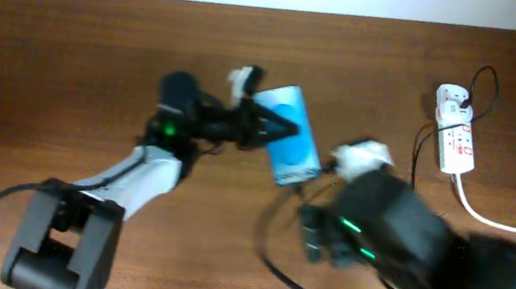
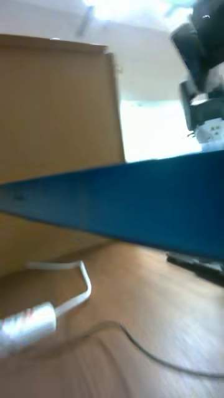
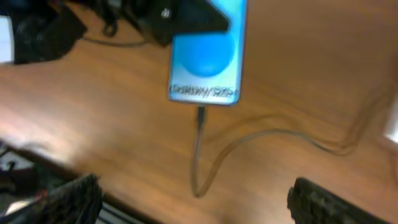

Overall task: Plug charger to phone and switch on socket
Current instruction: 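Lower the phone onto the table with the left gripper and release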

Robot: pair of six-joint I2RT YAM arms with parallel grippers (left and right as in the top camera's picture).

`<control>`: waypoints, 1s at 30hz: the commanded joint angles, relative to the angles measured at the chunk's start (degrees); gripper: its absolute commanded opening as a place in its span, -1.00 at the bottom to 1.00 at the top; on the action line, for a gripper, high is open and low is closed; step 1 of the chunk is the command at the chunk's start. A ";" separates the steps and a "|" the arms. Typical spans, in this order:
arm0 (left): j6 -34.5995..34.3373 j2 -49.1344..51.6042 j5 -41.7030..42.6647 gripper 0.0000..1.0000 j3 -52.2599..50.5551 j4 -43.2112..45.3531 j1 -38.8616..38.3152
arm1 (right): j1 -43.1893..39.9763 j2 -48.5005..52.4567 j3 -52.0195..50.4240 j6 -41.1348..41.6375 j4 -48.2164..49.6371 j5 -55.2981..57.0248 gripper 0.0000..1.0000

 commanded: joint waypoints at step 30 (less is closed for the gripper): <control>57.53 30.73 -38.07 0.99 29.49 -80.35 3.80 | -0.20 -0.02 0.07 11.21 -2.34 10.97 0.97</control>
